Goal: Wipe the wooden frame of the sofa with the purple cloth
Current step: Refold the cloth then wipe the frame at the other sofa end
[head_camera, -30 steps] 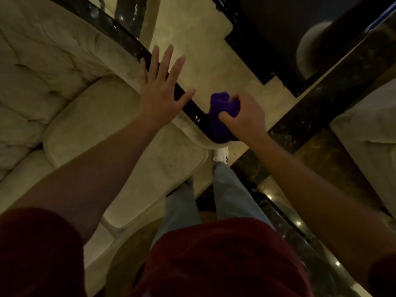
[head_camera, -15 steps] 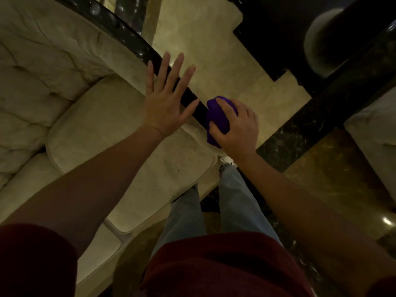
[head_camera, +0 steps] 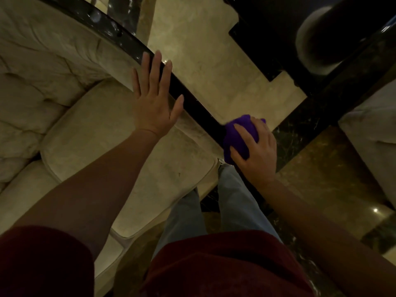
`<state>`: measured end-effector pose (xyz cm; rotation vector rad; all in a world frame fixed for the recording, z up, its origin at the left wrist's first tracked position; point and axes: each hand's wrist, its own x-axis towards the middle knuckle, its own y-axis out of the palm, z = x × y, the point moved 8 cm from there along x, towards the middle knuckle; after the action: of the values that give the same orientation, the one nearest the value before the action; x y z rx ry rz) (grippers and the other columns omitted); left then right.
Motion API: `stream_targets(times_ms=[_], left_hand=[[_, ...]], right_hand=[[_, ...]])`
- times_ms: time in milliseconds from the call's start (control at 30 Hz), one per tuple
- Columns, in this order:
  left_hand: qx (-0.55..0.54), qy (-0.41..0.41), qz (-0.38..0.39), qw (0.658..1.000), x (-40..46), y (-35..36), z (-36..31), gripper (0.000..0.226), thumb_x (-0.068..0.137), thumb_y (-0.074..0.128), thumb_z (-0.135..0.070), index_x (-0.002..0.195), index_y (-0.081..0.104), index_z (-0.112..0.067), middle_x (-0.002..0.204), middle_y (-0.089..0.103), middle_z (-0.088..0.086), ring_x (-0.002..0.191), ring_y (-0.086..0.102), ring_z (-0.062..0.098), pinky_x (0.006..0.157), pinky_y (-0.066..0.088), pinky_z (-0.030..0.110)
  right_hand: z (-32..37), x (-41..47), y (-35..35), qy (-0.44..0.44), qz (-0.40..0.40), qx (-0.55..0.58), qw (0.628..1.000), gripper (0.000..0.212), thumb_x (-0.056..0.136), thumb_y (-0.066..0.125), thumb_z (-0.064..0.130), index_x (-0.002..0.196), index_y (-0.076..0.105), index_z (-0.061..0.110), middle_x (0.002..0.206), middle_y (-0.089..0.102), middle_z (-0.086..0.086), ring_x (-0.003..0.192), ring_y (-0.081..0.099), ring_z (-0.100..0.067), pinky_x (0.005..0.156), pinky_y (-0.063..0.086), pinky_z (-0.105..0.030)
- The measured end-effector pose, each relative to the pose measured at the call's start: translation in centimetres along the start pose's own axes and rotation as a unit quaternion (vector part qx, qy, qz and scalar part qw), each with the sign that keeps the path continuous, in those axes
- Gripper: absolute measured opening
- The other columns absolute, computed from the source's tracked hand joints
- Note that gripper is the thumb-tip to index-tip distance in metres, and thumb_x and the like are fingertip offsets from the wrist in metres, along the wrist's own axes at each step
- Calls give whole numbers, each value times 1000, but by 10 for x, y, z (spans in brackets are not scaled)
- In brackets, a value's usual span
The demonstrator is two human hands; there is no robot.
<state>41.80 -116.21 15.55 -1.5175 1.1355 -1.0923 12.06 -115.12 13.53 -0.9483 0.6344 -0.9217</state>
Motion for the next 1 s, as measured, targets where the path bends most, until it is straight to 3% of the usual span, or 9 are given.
stream_targets(times_ms=[200,400,533,700,800,933,1000], left_hand=[[-14,-7,0,1000,1,2,-1,72,106,38,-50,160,33,-3,166,31,29,154,23,53,127,16,63],[-119,-37,-19,992,5,-10,-8,69,106,46,-43,159,33,-1,167,28,29,156,20,52,125,18,66],[-174,-135,-103,970,-27,-15,34,72,109,45,-46,159,27,2,168,21,28,157,21,47,122,24,68],[-176,-302,1,937,-43,34,81,80,104,52,-51,165,18,-11,174,14,20,161,14,37,126,18,64],[-209,-295,-6,932,-40,54,87,80,104,43,-60,167,13,-21,176,7,15,163,9,32,129,13,60],[-205,-257,-16,944,-43,66,93,80,104,41,-64,167,9,-25,175,7,15,163,9,32,128,17,60],[-204,-244,-24,948,-41,68,96,80,104,45,-61,166,12,-22,174,10,20,162,12,37,125,22,63]], right_hand=[[31,25,17,55,-41,-2,998,60,96,60,50,149,47,24,155,45,-17,146,37,-39,119,31,-63],[59,70,30,33,-79,102,991,62,104,48,57,156,33,25,162,28,-11,149,35,-37,115,38,-59],[64,74,30,14,-59,111,992,63,103,51,56,157,30,33,164,28,-13,150,33,-35,114,40,-58],[94,110,21,-19,-42,112,993,62,99,57,48,155,33,34,163,27,-12,148,33,-36,111,42,-61],[115,132,17,-51,-52,103,992,59,100,57,47,154,35,34,162,28,-12,146,36,-36,114,41,-53],[139,160,19,-77,-50,100,991,56,99,59,43,151,41,35,158,36,-9,138,43,-32,110,33,-26],[158,177,20,-94,-53,79,991,56,99,60,41,151,42,34,157,38,-9,135,45,-31,106,36,-28]])
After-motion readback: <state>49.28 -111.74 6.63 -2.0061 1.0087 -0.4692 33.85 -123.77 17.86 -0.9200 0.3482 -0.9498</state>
